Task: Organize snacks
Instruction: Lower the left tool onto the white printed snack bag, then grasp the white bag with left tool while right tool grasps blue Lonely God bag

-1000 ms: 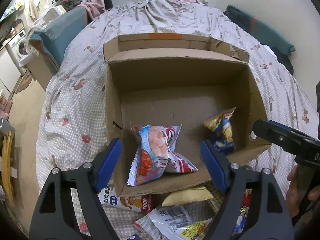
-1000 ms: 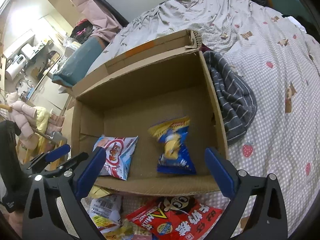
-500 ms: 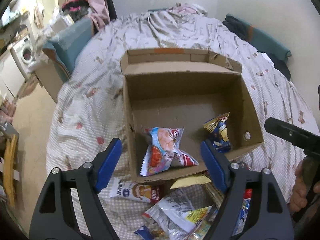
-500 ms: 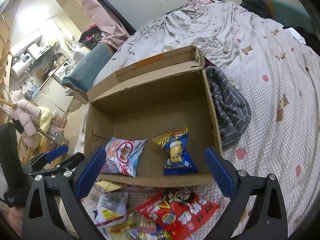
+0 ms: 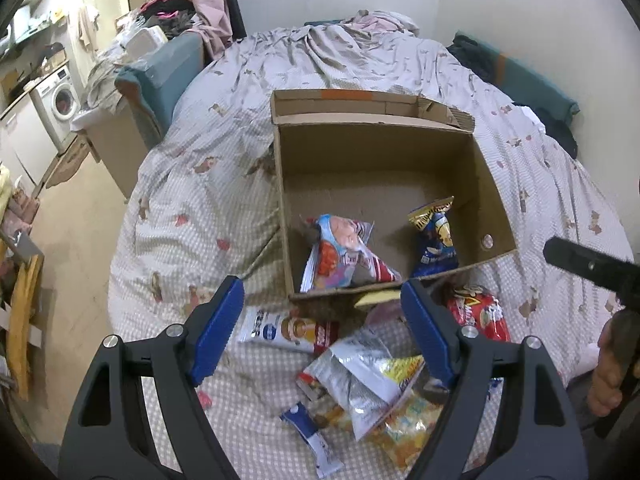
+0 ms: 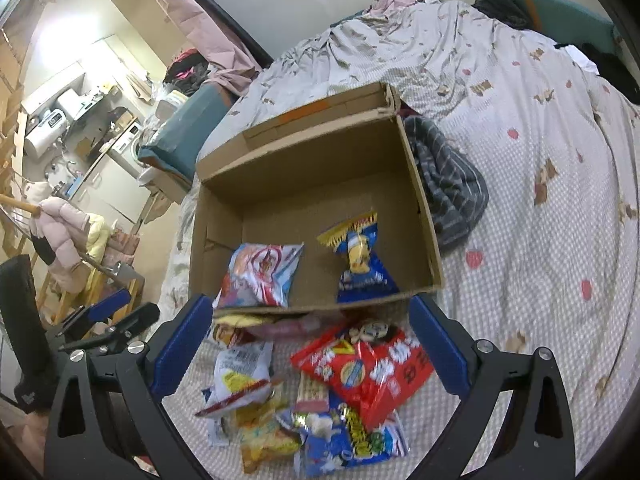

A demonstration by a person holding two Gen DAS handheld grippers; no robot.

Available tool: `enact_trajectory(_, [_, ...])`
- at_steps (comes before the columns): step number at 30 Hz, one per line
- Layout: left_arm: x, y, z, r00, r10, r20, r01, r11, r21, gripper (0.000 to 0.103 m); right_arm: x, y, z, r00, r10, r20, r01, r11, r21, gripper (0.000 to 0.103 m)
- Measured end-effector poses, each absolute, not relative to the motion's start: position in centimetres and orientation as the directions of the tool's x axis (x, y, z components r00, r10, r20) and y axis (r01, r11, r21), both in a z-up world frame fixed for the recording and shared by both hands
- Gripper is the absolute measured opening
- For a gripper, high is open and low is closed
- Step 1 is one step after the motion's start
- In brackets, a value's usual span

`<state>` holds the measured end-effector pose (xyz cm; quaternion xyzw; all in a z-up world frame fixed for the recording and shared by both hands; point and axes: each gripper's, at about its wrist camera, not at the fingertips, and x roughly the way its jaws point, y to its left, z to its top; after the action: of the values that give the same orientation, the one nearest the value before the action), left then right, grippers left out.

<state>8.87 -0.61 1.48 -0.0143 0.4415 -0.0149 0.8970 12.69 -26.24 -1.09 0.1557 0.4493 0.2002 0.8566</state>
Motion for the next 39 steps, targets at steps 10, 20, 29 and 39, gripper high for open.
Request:
enact_trajectory(10, [7.4,1.3,-1.0,0.510,-0.076,-0.857,-0.061,0.990,-0.123,0.078,9.1,-27.7,-3.3,0.466,0.464,-0.754,-0.097,0.873,0.477,0.101])
enact_trajectory(20, [8.6,2.5,-5.8,0.314,-0.202,-0.928,-0.151,0.954,-0.259,0.078,9.3,-28.0,-4.7,0.435,0.475,-0.765,-0.026,0.856,0.516,0.101])
enact_trajectory(29, [11.9,1.3,-10.3,0.161,-0.283,-0.945,-0.427,0.844,-0.325,0.078,10.1,-28.0,-5.7,0.421,0.468,-0.777,0.004,0.856,0.518,0.101])
enact_trajectory(39, [11.9,-2.4,-14.3,0.036,-0.242,-0.970,-0.415,0.879,-0.234,0.063,10.5,-30.2,-6.7,0.405,0.474,-0.782,0.076,0.835,0.545,0.101])
